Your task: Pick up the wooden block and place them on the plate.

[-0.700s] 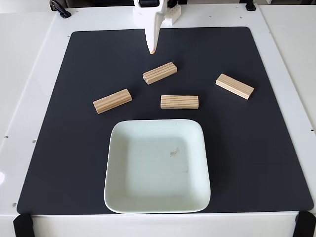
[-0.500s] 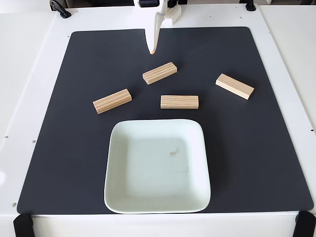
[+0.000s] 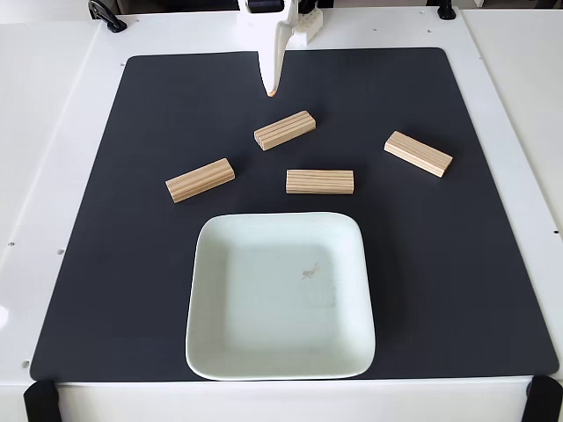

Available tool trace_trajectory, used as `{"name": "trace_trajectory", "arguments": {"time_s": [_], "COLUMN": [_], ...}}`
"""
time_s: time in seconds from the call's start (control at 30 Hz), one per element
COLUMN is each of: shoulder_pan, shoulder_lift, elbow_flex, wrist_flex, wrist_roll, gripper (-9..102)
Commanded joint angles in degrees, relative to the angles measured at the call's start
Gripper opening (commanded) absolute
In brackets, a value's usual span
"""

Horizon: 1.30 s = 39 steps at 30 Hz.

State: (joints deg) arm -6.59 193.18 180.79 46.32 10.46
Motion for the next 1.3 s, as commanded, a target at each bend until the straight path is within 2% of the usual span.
{"name": "trace_trajectory", "arguments": {"time_s": [0.0, 0.83, 0.97, 1.13, 1.27], "shoulder_pan": [0.09, -0.18, -1.23, -1.32, -3.69], "shoulder_lift": [-0.18, -0.35, -2.29, -18.19, -35.68], "elbow_flex": [-0.35, -2.81, -10.20, -23.99, -39.99], "wrist_flex": [0.18, 2.29, 2.55, 3.43, 13.27], "wrist_roll": [0.18, -0.53, -0.62, -2.99, -14.59], "gripper": [-1, 0, 0, 0, 0]}}
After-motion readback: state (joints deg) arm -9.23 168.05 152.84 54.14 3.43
